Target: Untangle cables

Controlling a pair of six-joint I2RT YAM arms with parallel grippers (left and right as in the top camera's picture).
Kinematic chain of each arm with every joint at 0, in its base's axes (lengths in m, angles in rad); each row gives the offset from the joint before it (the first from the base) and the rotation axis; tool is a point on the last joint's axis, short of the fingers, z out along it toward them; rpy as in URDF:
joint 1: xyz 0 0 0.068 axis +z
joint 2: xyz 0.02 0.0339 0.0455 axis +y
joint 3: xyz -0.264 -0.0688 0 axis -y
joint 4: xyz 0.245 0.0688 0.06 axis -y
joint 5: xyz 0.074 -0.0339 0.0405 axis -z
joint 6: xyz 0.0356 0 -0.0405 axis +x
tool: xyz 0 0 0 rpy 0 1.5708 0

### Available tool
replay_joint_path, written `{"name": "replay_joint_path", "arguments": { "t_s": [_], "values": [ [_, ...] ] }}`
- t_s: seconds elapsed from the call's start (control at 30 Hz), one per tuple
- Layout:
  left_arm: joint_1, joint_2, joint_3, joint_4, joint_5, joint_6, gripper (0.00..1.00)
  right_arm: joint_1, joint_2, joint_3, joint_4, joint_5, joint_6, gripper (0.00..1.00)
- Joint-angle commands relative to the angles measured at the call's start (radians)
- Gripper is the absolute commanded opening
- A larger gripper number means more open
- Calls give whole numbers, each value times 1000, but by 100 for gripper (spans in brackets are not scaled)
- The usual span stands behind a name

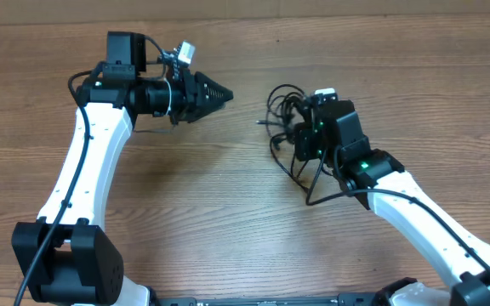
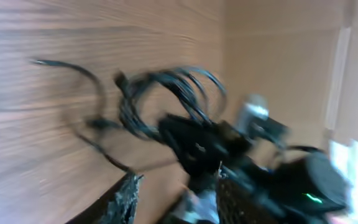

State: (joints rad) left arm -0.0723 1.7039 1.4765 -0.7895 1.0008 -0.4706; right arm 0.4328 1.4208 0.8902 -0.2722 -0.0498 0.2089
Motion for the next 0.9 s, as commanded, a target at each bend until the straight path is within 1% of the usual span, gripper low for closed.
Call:
{"name": "replay_joint_path", "arguments": {
  "t_s": [0.0,0.03,0.07,0.1,0.13,0.17,0.23,0.3,0.4,0.47,0.67,0.7,0.77,0.8,0.87],
  "values": [
    [-20,-24,18,-3,-138,116,43,4,-45,16,-3,-241,19,4],
    [-27,-24,18,-3,-135,129,44,4,-45,16,-6,-249,41,4],
    [-48,-24,18,-10,-140,135,51,4,-44,16,-10,-261,80,4],
    [-60,-24,18,-22,-151,135,56,4,-45,16,-10,-273,79,4],
    [-77,-24,18,-39,-179,135,59,4,-45,16,-6,-278,79,4],
    [-91,-24,18,-54,-213,134,60,4,-45,16,-4,-278,79,4],
    [-130,-24,18,-85,-335,134,58,4,-45,16,2,-278,79,4],
    [-172,-24,18,-102,-465,134,53,4,-45,16,2,-278,79,4],
    [-241,-24,18,-100,-617,134,51,4,-45,16,-6,-288,80,4],
    [-285,-24,18,-93,-730,127,49,4,-45,16,-6,-313,80,4],
    [-392,-24,13,-88,-1022,4,47,4,-45,24,-15,-394,80,4],
    [-410,-24,10,-88,-1083,-28,45,4,-48,27,-19,-406,79,4],
    [-432,-24,2,-88,-1172,-70,34,4,-57,29,-27,-416,79,4],
    [-440,-24,-3,-89,-1216,-87,24,4,-64,29,-35,-416,79,4],
    [-444,-24,-11,-87,-1278,-113,7,4,-80,29,-56,-416,79,4]
  ]
}}
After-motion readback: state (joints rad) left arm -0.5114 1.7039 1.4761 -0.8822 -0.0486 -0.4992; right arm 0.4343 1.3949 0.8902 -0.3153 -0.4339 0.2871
